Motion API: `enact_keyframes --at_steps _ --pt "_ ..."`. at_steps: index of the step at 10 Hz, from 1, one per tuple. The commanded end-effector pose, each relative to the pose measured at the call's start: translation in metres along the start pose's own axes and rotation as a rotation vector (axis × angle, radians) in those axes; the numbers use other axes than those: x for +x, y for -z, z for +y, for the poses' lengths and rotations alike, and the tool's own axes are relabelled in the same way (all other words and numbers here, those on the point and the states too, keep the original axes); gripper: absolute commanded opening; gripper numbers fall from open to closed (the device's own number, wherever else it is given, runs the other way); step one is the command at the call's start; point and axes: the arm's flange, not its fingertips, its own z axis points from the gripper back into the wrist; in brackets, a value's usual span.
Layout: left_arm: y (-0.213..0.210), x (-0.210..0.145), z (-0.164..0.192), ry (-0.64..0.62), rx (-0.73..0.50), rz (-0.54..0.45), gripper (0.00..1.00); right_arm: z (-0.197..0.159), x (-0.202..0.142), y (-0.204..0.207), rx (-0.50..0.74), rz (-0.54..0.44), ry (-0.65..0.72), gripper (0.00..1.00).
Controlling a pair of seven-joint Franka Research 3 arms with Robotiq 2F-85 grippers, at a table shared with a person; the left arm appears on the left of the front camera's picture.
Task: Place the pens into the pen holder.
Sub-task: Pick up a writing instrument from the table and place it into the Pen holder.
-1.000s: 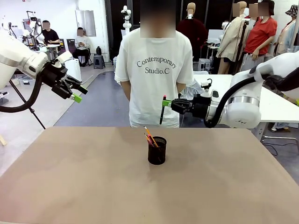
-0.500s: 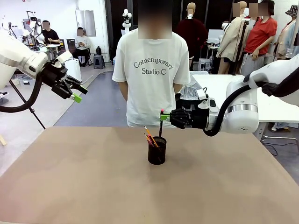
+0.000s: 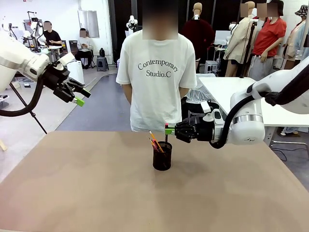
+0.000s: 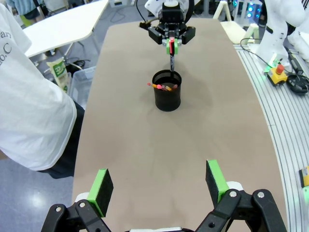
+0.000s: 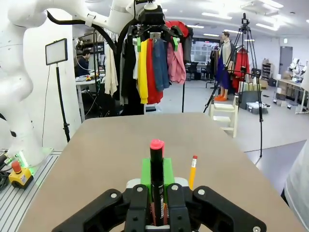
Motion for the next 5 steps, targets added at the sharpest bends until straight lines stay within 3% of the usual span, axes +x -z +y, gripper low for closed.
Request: enact_keyframes --at_steps 1,2,5 --pt "-0.0007 0.0 -0.0011 -0.002 0.004 -0.002 1.0 0.0 -0.0003 0.0022 -0.018 0.066 0.049 0.0" --pt "-0.0007 0.0 -0.0011 -0.002 0.004 -0.002 1.0 0.0 0.0 0.0 0.0 0.0 0.0 0.0" --pt "-0.0007 0.0 -0.0011 -0.002 0.004 -0.002 1.0 0.0 0.0 0.0 0.0 0.0 0.0 0.0"
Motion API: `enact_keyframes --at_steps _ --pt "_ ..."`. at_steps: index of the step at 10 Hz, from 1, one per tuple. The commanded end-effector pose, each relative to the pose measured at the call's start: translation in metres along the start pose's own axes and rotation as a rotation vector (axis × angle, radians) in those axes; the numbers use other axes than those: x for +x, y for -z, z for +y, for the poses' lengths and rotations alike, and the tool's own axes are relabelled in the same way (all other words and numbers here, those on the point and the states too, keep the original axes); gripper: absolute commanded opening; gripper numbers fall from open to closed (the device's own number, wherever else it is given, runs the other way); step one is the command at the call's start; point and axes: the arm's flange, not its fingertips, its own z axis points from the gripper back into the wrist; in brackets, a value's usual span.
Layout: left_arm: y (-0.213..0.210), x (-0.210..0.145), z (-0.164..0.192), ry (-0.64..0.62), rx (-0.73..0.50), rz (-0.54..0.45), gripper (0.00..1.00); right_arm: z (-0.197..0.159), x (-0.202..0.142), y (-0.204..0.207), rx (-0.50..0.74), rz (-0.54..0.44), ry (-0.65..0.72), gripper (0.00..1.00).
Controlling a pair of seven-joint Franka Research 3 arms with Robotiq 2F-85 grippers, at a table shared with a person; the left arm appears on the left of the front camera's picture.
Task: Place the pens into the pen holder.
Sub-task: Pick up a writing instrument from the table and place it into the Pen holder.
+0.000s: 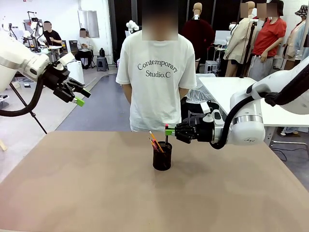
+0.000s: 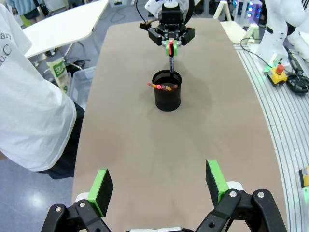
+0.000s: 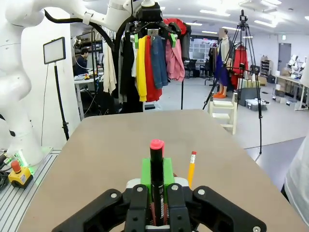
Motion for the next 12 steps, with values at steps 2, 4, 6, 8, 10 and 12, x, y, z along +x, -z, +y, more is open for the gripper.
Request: enact_keyframes --at_steps 2,4,6,8,10,12 --pt "-0.0007 0.0 -0.0011 -0.002 0.004 -0.002 1.0 0.0004 0.0021 0.0009 0.008 -0.011 -0.01 0.0" --pt "-0.0007 0.0 -0.0011 -0.002 0.004 -0.002 1.0 0.0 0.0 0.0 0.0 0.0 0.0 0.04" --pt "-0.0007 0.0 -0.0011 -0.002 0.004 -0.002 1.0 -0.0007 0.0003 -0.0003 0.007 0.007 -0.008 0.41" --pt "-0.0007 0.0 -0.0011 -0.002 0.004 -0.002 1.0 -0.0005 0.0005 -0.0001 0.01 0.012 -0.011 0.77" --pt "-0.0007 0.0 -0.0011 -0.002 0.004 -0.002 1.0 -0.0018 0.0017 -0.0007 0.021 0.014 -0.015 1.0" --pt "-0.0007 0.0 -0.0011 -0.002 0.004 -0.002 1.0 -0.0012 0.0018 -0.001 0.032 0.019 -0.019 1.0"
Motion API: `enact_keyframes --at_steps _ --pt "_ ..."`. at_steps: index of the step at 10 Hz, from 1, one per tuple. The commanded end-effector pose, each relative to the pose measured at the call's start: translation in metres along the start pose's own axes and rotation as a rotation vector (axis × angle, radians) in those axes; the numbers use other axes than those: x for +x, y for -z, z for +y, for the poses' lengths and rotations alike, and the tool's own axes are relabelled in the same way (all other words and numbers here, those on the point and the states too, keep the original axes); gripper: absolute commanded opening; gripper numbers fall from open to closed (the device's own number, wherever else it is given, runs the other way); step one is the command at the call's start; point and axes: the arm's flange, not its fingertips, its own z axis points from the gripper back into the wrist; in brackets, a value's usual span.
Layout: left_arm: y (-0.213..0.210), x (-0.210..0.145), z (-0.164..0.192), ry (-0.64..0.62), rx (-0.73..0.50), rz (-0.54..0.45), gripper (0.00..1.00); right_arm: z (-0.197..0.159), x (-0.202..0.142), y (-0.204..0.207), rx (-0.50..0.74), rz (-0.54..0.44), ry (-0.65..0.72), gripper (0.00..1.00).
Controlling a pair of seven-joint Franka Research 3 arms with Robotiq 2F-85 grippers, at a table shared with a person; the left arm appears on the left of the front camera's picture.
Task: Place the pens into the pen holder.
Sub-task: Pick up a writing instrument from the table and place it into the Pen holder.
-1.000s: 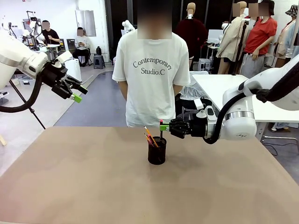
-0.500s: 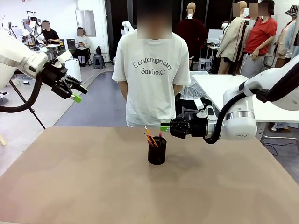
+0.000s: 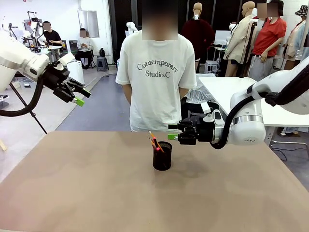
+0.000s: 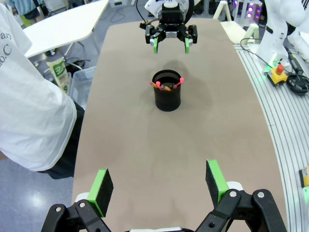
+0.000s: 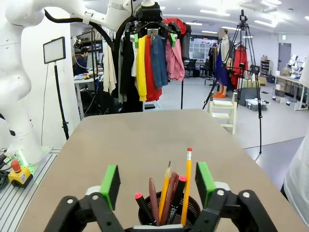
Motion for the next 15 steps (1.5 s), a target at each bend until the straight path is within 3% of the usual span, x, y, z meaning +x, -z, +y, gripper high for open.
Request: enact_keyframes --at_steps 1,9,11,15 --pt "-0.001 0.0 -0.001 -0.002 0.004 -0.002 1.0 0.0 0.002 0.0 0.035 0.018 -0.019 1.0" --pt "-0.001 0.0 -0.001 -0.002 0.004 -0.002 1.0 0.001 -0.001 0.0 0.015 0.014 -0.004 1.0" --pt "-0.001 0.0 -0.001 -0.002 0.004 -0.002 1.0 -0.007 0.022 -0.019 0.082 0.149 -0.017 1.0" --pt "-0.001 0.0 -0.001 -0.002 0.004 -0.002 1.0 -0.025 0.083 -0.067 0.146 0.329 -0.101 1.0"
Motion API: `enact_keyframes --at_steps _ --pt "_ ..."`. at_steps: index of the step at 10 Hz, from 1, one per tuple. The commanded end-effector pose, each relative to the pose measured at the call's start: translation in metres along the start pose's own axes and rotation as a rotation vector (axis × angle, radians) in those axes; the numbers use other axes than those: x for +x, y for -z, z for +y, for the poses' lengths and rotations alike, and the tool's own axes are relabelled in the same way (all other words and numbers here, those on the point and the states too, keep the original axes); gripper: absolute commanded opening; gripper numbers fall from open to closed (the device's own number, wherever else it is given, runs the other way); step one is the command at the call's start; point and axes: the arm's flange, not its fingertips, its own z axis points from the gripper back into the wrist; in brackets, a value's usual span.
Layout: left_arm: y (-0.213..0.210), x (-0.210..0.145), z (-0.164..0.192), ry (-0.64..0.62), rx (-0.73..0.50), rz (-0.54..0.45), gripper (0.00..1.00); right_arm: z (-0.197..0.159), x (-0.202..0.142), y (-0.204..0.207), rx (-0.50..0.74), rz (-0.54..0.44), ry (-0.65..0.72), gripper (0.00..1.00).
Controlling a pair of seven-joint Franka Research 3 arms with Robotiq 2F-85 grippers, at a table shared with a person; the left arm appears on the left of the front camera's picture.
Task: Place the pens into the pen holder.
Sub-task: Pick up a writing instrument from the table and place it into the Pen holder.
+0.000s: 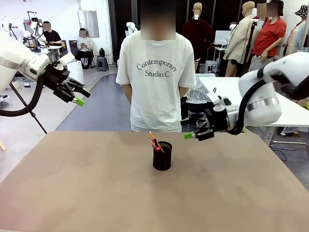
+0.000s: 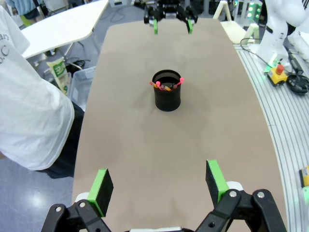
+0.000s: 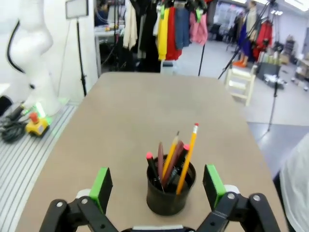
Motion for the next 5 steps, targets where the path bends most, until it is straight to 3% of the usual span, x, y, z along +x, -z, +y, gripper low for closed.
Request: enact_keyframes --at_steps 1,5 --pt "-0.001 0.0 -0.001 -0.002 0.004 -0.002 1.0 -0.023 0.023 -0.031 0.026 0.085 -0.009 1.0" --pt "-0.001 0.0 -0.001 -0.002 0.004 -0.002 1.0 -0.075 0.05 -0.092 -0.015 0.22 0.058 1.0"
